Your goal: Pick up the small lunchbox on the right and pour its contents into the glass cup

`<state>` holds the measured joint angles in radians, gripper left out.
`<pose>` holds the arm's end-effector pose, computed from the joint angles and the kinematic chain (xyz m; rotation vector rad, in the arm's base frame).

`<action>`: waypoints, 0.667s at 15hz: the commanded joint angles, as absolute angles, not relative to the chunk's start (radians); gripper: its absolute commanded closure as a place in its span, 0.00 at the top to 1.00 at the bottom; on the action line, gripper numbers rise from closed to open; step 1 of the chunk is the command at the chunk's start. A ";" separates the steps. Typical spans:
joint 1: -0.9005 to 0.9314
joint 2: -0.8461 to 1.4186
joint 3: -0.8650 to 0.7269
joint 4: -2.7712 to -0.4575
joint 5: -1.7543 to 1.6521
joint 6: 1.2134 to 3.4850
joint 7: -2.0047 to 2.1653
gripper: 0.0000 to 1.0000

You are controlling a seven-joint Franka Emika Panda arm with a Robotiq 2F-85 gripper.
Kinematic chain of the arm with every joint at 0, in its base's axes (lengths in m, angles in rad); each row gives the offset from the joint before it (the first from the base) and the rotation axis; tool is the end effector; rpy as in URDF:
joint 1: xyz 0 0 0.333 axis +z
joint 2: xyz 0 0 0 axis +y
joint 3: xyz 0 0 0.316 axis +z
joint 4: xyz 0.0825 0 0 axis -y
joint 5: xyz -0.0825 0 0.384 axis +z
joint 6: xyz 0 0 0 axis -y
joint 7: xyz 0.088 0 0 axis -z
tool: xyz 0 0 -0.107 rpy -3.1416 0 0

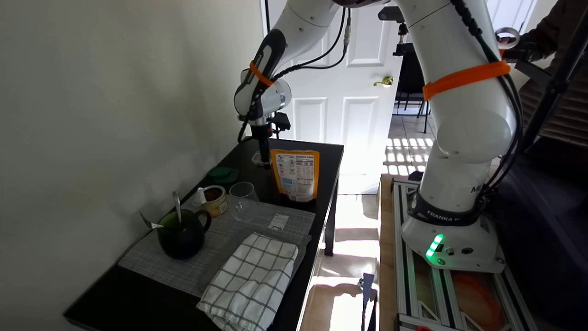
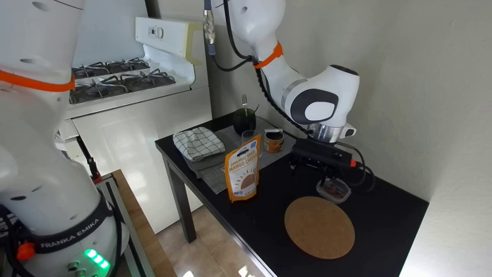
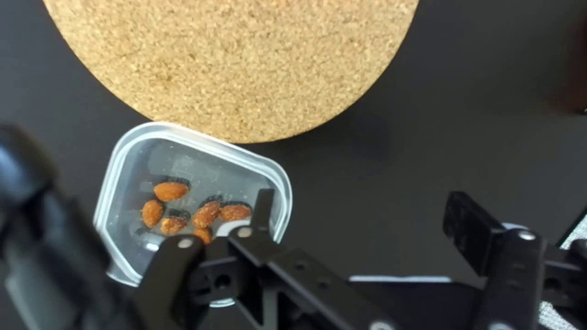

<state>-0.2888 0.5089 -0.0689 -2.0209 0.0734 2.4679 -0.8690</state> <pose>0.5579 -0.2083 0.1902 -3.0164 -0.7066 0.0668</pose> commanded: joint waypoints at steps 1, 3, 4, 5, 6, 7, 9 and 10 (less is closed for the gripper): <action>-0.333 0.479 -0.036 -2.052 0.079 2.527 -0.920 1.00; -0.334 0.496 -0.035 -2.039 0.072 2.531 -0.924 1.00; -0.334 0.505 -0.035 -2.035 0.071 2.531 -0.925 0.98; -0.332 0.515 -0.036 -2.031 0.069 2.531 -0.921 0.93; -0.332 0.520 -0.034 -2.029 0.072 2.529 -0.919 0.93; -0.333 0.526 -0.031 -2.027 0.075 2.527 -0.918 0.85; -0.329 0.540 -0.030 -2.024 0.071 2.529 -0.911 0.76; -0.327 0.546 -0.031 -2.024 0.068 2.531 -0.906 0.69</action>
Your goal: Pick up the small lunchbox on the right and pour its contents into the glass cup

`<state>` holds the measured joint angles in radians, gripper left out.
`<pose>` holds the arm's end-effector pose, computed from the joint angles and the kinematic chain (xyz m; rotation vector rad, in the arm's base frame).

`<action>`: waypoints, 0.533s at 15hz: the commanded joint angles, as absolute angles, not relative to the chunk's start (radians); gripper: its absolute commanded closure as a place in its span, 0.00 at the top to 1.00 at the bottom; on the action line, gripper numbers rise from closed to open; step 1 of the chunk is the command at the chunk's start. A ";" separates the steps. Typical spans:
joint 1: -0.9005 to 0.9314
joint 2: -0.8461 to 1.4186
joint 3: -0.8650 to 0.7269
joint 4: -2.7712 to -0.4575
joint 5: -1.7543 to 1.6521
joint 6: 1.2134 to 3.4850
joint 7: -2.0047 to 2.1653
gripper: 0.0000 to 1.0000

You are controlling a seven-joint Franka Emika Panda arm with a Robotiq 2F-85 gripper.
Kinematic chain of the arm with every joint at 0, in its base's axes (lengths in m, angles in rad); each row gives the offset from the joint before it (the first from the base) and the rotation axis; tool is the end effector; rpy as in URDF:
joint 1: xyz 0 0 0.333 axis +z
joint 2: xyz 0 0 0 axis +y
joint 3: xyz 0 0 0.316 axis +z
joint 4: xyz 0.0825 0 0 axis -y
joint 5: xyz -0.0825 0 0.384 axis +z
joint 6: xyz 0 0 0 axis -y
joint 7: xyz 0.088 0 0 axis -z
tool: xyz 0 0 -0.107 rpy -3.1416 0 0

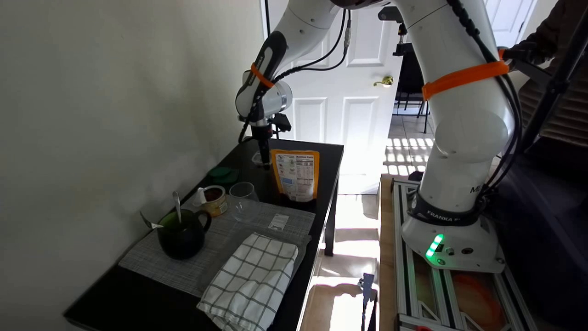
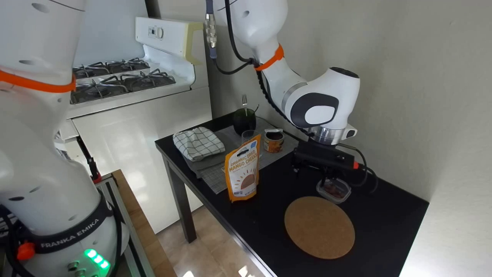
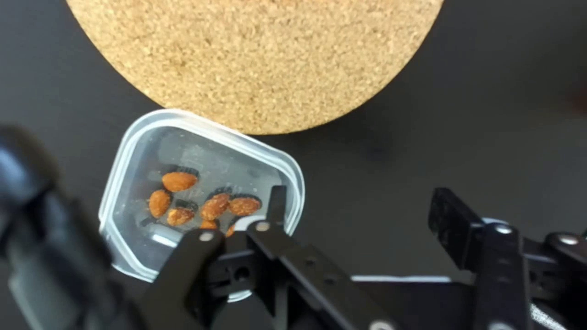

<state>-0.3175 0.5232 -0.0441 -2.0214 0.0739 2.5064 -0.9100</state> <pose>0.5586 -0.2116 0.1843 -3.0088 -0.7580 0.0274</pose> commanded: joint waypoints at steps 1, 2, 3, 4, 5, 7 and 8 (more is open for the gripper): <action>-0.327 0.553 -0.030 -2.021 0.068 2.529 -0.904 0.70; -0.327 0.557 -0.031 -2.020 0.067 2.529 -0.902 0.72; -0.326 0.560 -0.031 -2.021 0.066 2.532 -0.898 0.69; -0.325 0.563 -0.032 -2.022 0.065 2.535 -0.895 0.71; -0.325 0.563 -0.032 -2.024 0.065 2.539 -0.893 0.59; -0.324 0.552 -0.030 -2.037 0.068 2.555 -0.887 0.39; -0.323 0.545 -0.030 -2.045 0.068 2.568 -0.883 0.29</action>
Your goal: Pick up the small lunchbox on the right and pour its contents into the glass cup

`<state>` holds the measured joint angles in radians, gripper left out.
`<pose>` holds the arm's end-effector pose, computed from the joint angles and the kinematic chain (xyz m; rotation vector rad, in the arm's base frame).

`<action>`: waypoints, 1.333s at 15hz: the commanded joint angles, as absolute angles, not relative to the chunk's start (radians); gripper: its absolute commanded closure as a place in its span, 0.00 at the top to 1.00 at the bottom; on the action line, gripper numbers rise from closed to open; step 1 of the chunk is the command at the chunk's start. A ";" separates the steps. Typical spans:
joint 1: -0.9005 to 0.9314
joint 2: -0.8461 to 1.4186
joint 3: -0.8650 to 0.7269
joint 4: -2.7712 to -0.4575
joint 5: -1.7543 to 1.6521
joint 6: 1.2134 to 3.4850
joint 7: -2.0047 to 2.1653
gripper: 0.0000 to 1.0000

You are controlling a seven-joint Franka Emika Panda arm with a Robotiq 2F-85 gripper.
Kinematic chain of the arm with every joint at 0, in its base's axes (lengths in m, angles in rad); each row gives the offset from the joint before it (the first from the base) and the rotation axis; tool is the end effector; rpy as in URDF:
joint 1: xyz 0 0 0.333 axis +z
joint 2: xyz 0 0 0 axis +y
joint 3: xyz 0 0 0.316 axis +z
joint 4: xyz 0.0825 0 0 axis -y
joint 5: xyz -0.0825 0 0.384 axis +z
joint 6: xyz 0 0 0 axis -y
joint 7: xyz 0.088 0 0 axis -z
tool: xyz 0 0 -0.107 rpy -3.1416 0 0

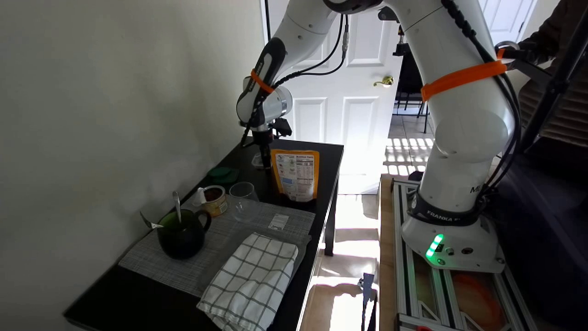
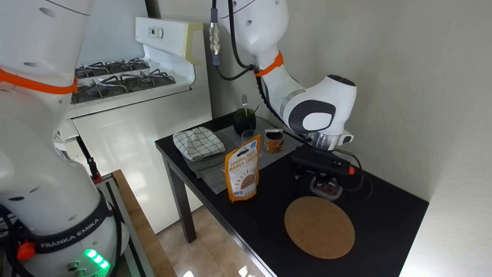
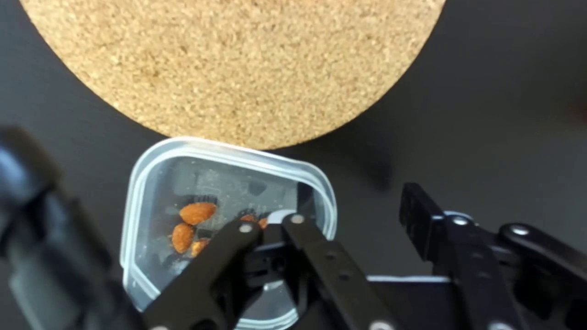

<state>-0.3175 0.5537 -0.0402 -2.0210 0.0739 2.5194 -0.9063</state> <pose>0.5563 -0.2086 0.1673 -2.9995 -0.7544 0.0494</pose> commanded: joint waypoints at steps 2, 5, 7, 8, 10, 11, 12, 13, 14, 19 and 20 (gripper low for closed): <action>-0.324 0.534 -0.027 -2.057 0.068 2.592 -0.882 0.12; -0.323 0.522 -0.022 -2.070 0.069 2.614 -0.872 0.00; -0.318 0.521 -0.022 -2.071 0.069 2.610 -0.850 0.02; -0.324 0.515 -0.012 -2.073 0.079 2.585 -0.851 0.02; -0.349 0.473 0.028 -2.100 0.117 2.530 -0.882 0.02; -0.355 0.448 0.043 -2.117 0.134 2.505 -0.896 0.02; -0.358 0.412 0.056 -2.140 0.153 2.480 -0.905 0.02; -0.354 0.371 0.061 -2.167 0.170 2.464 -0.906 0.02; -0.349 0.335 0.064 -2.188 0.187 2.443 -0.912 0.02; -0.300 0.143 0.040 -2.281 0.232 2.346 -0.931 0.02; -0.288 0.098 0.031 -2.296 0.236 2.326 -0.934 0.02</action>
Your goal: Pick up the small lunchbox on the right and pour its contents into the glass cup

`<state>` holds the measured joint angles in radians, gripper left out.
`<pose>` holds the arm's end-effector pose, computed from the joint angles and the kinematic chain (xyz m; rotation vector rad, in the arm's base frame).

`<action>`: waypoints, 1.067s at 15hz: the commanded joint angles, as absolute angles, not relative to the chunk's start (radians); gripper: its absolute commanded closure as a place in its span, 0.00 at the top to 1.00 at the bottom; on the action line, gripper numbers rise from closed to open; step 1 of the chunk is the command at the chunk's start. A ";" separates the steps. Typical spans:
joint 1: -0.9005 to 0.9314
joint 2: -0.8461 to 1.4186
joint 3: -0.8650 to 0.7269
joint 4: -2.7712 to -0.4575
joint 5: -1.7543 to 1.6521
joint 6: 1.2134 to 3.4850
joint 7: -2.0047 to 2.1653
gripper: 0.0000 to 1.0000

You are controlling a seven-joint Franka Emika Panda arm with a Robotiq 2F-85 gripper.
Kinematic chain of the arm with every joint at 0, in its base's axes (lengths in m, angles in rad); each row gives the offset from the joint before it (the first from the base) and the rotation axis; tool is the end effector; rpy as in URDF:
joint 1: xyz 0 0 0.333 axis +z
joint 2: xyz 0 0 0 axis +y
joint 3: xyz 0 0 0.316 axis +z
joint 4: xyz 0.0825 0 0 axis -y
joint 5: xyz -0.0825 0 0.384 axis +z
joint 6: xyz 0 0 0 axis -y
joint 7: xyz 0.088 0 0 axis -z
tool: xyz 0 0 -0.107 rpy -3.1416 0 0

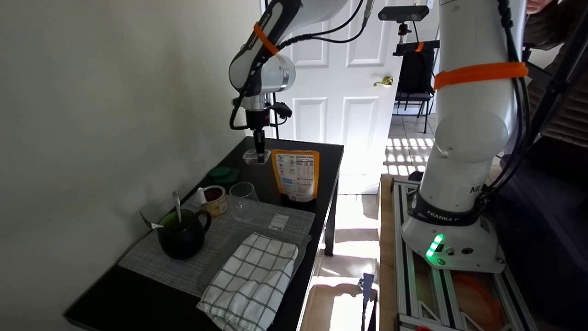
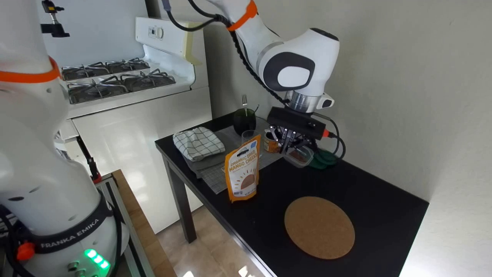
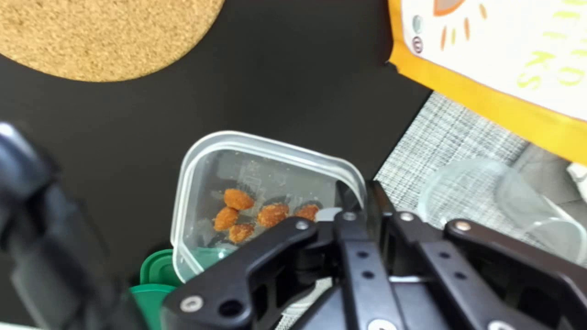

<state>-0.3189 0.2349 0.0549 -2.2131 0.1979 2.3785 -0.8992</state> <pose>0.5250 -0.1398 0.2661 -2.8948 -0.7178 -0.0315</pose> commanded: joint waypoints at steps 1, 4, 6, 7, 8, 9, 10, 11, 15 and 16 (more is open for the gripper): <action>-0.276 0.059 0.022 -2.305 0.242 2.311 -0.938 0.02; -0.233 -0.036 -0.005 -2.302 0.273 2.216 -0.956 0.02; -0.196 -0.071 -0.022 -2.281 0.302 2.132 -0.961 0.02; -0.177 -0.089 -0.029 -2.275 0.320 2.093 -0.961 0.02; -0.155 -0.102 -0.034 -2.268 0.342 2.045 -0.963 0.02; -0.134 -0.108 -0.036 -2.259 0.360 2.005 -0.962 0.02; -0.113 -0.114 -0.036 -2.255 0.378 1.963 -0.960 0.02; -0.094 -0.113 -0.034 -2.248 0.397 1.924 -0.960 0.02; -0.054 -0.103 -0.036 -2.239 0.429 1.848 -0.959 0.09; -0.045 -0.098 -0.033 -2.235 0.447 1.823 -0.969 0.09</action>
